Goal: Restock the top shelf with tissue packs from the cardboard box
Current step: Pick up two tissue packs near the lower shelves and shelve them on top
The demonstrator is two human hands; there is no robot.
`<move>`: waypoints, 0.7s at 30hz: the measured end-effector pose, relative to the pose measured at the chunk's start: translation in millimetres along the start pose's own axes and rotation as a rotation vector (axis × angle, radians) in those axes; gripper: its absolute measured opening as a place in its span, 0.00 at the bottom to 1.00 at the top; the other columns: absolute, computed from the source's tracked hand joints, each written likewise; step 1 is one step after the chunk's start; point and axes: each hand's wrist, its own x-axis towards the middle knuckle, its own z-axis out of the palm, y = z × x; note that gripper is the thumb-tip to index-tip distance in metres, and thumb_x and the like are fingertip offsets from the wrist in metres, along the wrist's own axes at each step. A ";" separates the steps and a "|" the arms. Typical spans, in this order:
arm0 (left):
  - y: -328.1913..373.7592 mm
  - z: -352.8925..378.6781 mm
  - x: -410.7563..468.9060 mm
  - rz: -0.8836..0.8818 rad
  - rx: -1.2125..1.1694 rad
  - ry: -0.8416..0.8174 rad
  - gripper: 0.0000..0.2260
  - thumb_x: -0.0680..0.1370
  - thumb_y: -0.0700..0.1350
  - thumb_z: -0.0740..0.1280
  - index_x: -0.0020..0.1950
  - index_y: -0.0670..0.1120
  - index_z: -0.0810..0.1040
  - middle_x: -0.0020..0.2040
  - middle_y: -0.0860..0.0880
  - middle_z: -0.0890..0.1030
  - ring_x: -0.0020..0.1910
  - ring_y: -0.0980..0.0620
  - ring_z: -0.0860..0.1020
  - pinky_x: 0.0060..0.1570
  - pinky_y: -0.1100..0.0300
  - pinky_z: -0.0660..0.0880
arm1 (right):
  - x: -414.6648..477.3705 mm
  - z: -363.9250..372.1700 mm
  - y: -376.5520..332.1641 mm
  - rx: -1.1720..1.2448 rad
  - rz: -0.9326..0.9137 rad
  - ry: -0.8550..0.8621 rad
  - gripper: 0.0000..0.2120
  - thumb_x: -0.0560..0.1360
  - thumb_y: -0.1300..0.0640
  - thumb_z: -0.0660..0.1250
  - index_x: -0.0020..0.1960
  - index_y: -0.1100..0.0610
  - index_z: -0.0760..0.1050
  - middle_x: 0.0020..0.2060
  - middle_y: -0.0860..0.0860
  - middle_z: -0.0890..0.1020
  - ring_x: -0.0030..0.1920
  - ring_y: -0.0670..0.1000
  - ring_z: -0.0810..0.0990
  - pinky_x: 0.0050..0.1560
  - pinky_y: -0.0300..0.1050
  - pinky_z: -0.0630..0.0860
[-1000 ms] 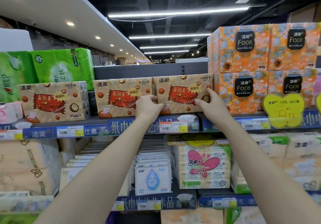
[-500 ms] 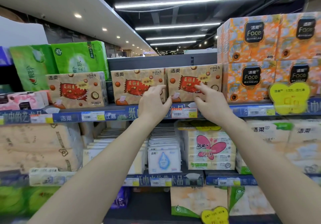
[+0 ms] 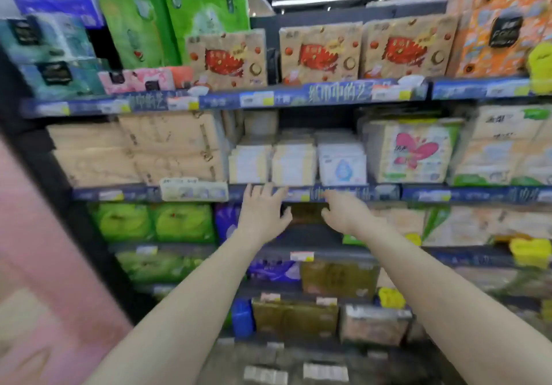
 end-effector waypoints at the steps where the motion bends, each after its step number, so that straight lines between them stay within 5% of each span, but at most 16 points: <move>1: -13.1 8.8 -26.6 -0.019 0.033 -0.089 0.26 0.74 0.59 0.62 0.70 0.51 0.78 0.64 0.42 0.80 0.60 0.36 0.79 0.72 0.39 0.66 | -10.8 25.9 -8.3 -0.014 -0.005 -0.065 0.26 0.78 0.55 0.61 0.76 0.55 0.69 0.72 0.57 0.74 0.70 0.60 0.74 0.66 0.52 0.73; 7: -70.6 55.0 -164.6 -0.127 0.091 -0.462 0.26 0.79 0.59 0.62 0.76 0.53 0.70 0.68 0.44 0.77 0.65 0.38 0.76 0.72 0.43 0.65 | -71.5 159.7 -41.4 -0.045 0.049 -0.367 0.23 0.76 0.53 0.63 0.72 0.53 0.72 0.68 0.56 0.78 0.66 0.59 0.77 0.63 0.53 0.77; 10: -91.1 79.6 -214.4 -0.212 0.089 -0.602 0.27 0.79 0.60 0.62 0.77 0.53 0.68 0.69 0.44 0.76 0.67 0.37 0.75 0.72 0.43 0.64 | -94.2 213.8 -47.8 -0.038 0.058 -0.504 0.27 0.79 0.54 0.62 0.77 0.53 0.67 0.71 0.57 0.75 0.68 0.60 0.76 0.64 0.55 0.77; 21: -148.0 180.7 -282.9 -0.409 0.081 -0.973 0.29 0.80 0.61 0.63 0.78 0.52 0.65 0.73 0.41 0.73 0.71 0.37 0.72 0.74 0.40 0.62 | -90.7 376.2 -47.4 -0.038 0.161 -0.805 0.18 0.79 0.57 0.61 0.68 0.55 0.73 0.57 0.56 0.81 0.52 0.57 0.81 0.50 0.50 0.80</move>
